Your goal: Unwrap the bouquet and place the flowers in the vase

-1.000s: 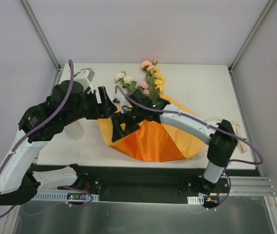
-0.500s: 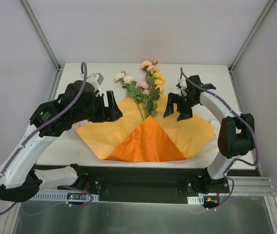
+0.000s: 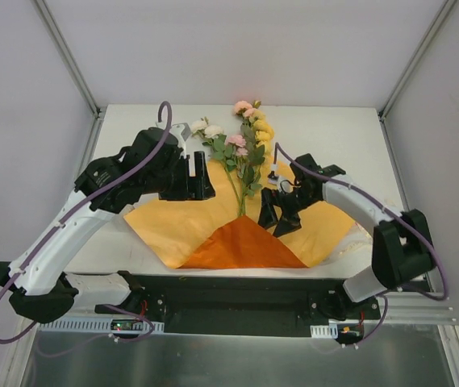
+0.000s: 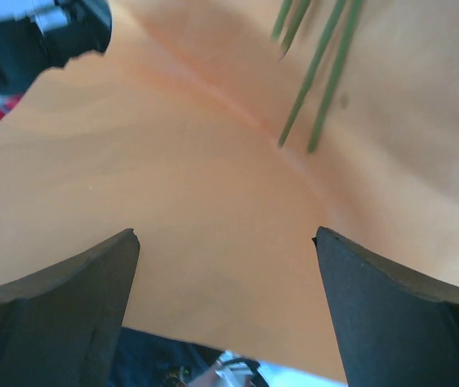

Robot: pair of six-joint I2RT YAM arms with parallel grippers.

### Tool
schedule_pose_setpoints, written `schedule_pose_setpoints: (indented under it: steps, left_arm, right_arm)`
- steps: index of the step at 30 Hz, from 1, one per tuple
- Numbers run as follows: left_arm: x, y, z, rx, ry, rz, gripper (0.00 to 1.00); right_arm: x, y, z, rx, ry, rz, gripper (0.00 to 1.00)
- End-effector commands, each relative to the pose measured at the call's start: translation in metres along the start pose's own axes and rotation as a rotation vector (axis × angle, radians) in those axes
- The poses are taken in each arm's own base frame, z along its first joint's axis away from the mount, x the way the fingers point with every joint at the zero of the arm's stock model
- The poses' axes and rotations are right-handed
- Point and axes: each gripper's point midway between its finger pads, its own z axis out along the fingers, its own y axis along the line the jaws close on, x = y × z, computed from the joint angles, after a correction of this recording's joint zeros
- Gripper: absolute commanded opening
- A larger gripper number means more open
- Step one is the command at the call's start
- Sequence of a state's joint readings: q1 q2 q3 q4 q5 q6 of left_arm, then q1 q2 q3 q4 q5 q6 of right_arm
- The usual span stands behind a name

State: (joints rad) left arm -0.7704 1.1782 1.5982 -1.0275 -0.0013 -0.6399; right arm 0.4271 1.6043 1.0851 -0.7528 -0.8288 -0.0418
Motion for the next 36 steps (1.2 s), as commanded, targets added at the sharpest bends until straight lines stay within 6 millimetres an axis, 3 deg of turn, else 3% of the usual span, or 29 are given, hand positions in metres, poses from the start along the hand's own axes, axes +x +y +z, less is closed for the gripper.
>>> schedule_pose_setpoints:
  steps: [1,2,6,9,11,14,15,17,19,20,22,23,25,26,27,29,30,32,33,36]
  left_arm:
    - [-0.009,-0.014,0.012,0.047,0.014,-0.002,0.73]
    - [-0.01,-0.016,0.016,0.05,0.02,-0.007,0.73]
    - [-0.01,-0.023,0.038,0.059,0.067,-0.023,0.73]
    - [-0.012,-0.026,0.052,0.067,0.094,-0.031,0.73]
    - [-0.015,-0.028,0.059,0.068,0.102,-0.031,0.73]
    - [-0.02,-0.027,0.061,0.064,0.096,-0.037,0.72]
    - [-0.02,-0.025,0.061,0.054,0.089,-0.04,0.72]
    - [-0.023,-0.021,0.056,0.048,0.064,-0.042,0.72]
    - [-0.028,-0.017,0.048,0.041,0.029,-0.041,0.73]
    - [-0.028,-0.014,0.045,0.04,0.021,-0.042,0.73]
    - [-0.025,-0.009,0.037,0.045,0.009,-0.047,0.73]
    - [-0.026,-0.006,0.034,0.043,-0.001,-0.053,0.73]
    - [-0.023,-0.001,0.028,0.046,-0.007,-0.056,0.73]
    - [-0.022,0.003,0.026,0.041,-0.01,-0.061,0.73]
    - [-0.021,0.005,0.024,0.04,-0.011,-0.062,0.73]
    - [-0.018,0.009,0.02,0.043,-0.012,-0.065,0.73]
    - [-0.016,0.01,0.015,0.045,-0.012,-0.052,0.73]
    - [-0.014,0.01,0.012,0.054,-0.007,-0.035,0.73]
    - [-0.012,0.011,0.01,0.053,-0.002,-0.022,0.73]
    - [-0.007,0.016,0.008,0.041,0.013,-0.003,0.73]
  right_arm:
    - [0.065,0.012,-0.012,0.068,0.046,-0.109,0.94]
    - [0.085,0.002,-0.009,0.107,0.075,-0.07,0.94]
    - [0.133,-0.004,0.0,0.172,0.085,-0.098,0.94]
    - [0.149,-0.008,0.004,0.199,0.08,-0.106,0.95]
    - [0.142,-0.012,-0.003,0.25,0.03,-0.118,0.95]
    - [0.094,0.001,-0.024,0.306,-0.122,-0.168,0.95]
    - [0.074,-0.003,-0.027,0.339,-0.151,-0.134,0.95]
    - [0.024,0.01,-0.041,0.383,-0.285,-0.147,0.94]
    - [-0.013,0.003,-0.037,0.454,-0.301,-0.086,0.85]
    - [-0.039,0.022,-0.043,0.437,-0.346,-0.11,0.8]
    - [-0.068,0.022,-0.026,0.444,-0.316,-0.063,0.69]
    - [-0.09,0.041,-0.029,0.42,-0.357,-0.08,0.66]
    - [-0.116,0.039,-0.009,0.441,-0.35,-0.095,0.61]
    - [-0.135,0.054,-0.013,0.435,-0.39,-0.154,0.57]
    - [-0.145,0.045,0.005,0.464,-0.358,-0.166,0.55]
    - [-0.168,0.029,0.018,0.544,-0.343,-0.236,0.51]
    - [-0.182,0.035,0.017,0.558,-0.368,-0.28,0.5]
    - [-0.196,0.018,0.031,0.611,-0.341,-0.335,0.5]
    - [-0.207,0.024,0.03,0.613,-0.358,-0.361,0.49]
    - [-0.224,0.012,0.04,0.664,-0.357,-0.398,0.42]
